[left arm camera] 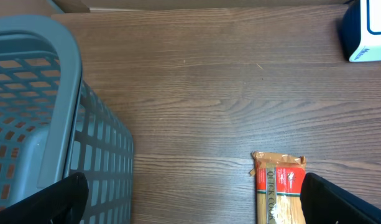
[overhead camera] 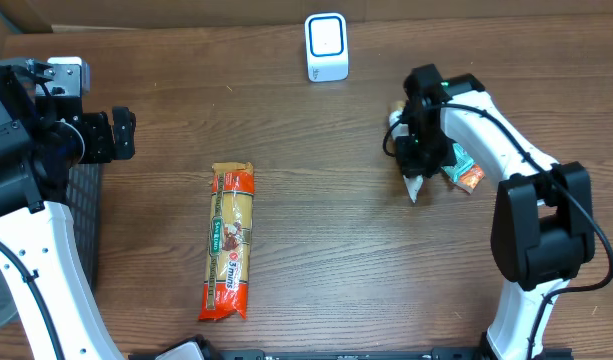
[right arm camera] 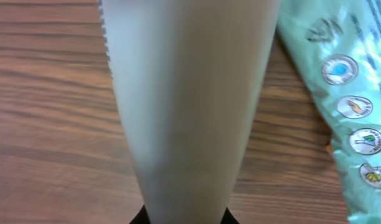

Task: Scan the item barcode
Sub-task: 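Move the tube right and release it beside the green packet, then reach the right gripper to the spaghetti pack and grasp it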

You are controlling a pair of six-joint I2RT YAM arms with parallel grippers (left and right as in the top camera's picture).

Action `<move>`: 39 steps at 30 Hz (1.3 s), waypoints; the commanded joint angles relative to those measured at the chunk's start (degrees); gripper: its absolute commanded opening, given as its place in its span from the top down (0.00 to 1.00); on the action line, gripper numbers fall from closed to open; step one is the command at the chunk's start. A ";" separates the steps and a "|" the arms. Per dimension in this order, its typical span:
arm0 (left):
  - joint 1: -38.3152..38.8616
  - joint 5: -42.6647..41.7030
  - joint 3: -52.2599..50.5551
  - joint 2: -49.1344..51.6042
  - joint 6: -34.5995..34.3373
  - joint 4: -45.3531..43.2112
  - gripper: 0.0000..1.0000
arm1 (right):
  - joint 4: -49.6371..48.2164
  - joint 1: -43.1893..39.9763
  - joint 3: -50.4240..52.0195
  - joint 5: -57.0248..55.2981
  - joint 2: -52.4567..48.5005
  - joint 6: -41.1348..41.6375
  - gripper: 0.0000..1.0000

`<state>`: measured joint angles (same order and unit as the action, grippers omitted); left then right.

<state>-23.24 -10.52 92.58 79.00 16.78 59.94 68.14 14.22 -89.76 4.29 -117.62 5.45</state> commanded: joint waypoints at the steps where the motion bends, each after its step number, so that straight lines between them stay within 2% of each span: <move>1: 0.02 -0.48 0.79 0.09 1.05 -0.15 0.00 | -1.05 -2.43 1.46 0.33 1.88 0.79 0.73; 7: 0.02 -0.48 0.79 0.09 1.05 -0.17 0.00 | -0.33 -5.75 1.36 0.55 1.88 0.81 0.72; 9: 0.02 -0.48 0.79 0.09 1.05 -0.17 0.00 | 0.70 -6.71 0.07 1.60 1.90 0.79 0.67; 15: 0.02 -0.46 0.79 0.09 1.05 -0.17 0.00 | 9.44 -7.74 -11.78 5.95 1.90 0.79 0.41; 16: 0.02 -0.46 0.79 0.09 1.05 -0.15 0.00 | 11.13 -7.58 -14.16 6.60 1.90 0.79 0.34; 19: 0.02 -0.48 0.79 0.09 1.05 -0.15 0.00 | 15.41 -7.13 -20.74 8.41 1.90 0.76 0.02; 22: 0.02 -0.48 0.79 0.09 1.03 -0.15 0.00 | 16.06 -7.04 -23.41 14.56 1.90 0.74 0.00; 25: 0.02 -0.48 0.79 0.09 1.03 -0.17 0.00 | 13.11 -6.78 -22.23 24.76 1.88 0.52 0.00; 27: 0.02 -0.46 0.79 0.09 1.03 -0.17 0.00 | 11.13 -6.12 -20.83 27.28 1.88 0.52 0.00; 35: 0.02 -0.48 0.79 0.09 1.03 -0.15 0.00 | -2.75 3.48 -9.46 31.43 1.77 1.01 0.00; 39: 0.02 -0.46 0.79 0.09 1.05 -0.15 0.00 | -10.56 9.42 -4.46 31.39 1.77 4.24 0.00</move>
<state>-23.24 -10.52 92.58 79.00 16.78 59.94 59.94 20.45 -96.53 33.47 -116.95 7.35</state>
